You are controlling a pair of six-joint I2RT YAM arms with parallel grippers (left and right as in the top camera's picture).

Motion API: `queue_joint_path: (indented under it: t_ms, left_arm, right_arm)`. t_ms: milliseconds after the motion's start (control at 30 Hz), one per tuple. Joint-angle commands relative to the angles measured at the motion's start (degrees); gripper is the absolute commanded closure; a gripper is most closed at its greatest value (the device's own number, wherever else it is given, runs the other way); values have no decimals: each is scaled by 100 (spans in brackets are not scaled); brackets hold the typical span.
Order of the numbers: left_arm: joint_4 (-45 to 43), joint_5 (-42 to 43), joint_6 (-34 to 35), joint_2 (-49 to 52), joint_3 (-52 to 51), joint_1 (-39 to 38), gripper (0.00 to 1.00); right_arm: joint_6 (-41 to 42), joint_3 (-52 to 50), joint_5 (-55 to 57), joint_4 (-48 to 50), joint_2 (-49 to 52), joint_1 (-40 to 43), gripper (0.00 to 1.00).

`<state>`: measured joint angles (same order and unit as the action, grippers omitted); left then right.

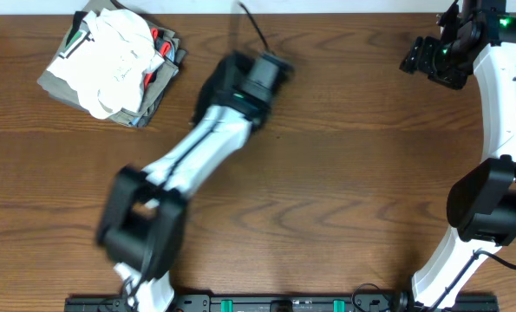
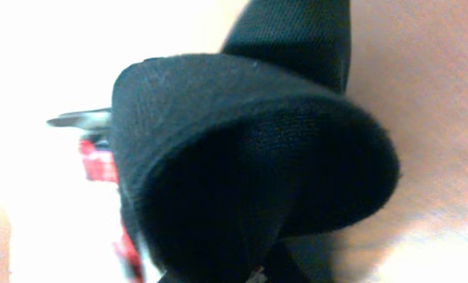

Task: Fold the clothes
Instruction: 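Carry the bundle with the left gripper onto the clothes stack, then release the shirt on the stack and press it down with the left gripper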

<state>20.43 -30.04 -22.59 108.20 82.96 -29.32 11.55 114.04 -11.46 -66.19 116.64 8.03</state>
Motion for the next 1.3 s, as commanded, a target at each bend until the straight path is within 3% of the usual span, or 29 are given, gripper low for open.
queue_joint_path:
  t_ms: [0,267,533,700,933,1267]
  left_arm:
    - [-133,-249,-306,-640,114,382,94]
    - [-1019,-492,-1895,-791,114,1270,94]
    - [-3261,-791,-3534,-791,114,2157,94]
    - [-3805,17,-4461,-791,114,2702,94]
    - [-3545,2170,-4599,-695,114,3528,94]
    - [-4037,2881,-4597,-144,114,4148,94]
  right_arm:
    - [-46,50,55,-2,-9,4,24]
    - [-46,50,55,-2,-2,-22,25]
    - [-46,50,55,0,39,-22,24]
    - [-44,48,55,-4,81,-22,25]
    - [-44,48,55,-9,81,-26,25]
    - [125,48,55,70,81,-175,25]
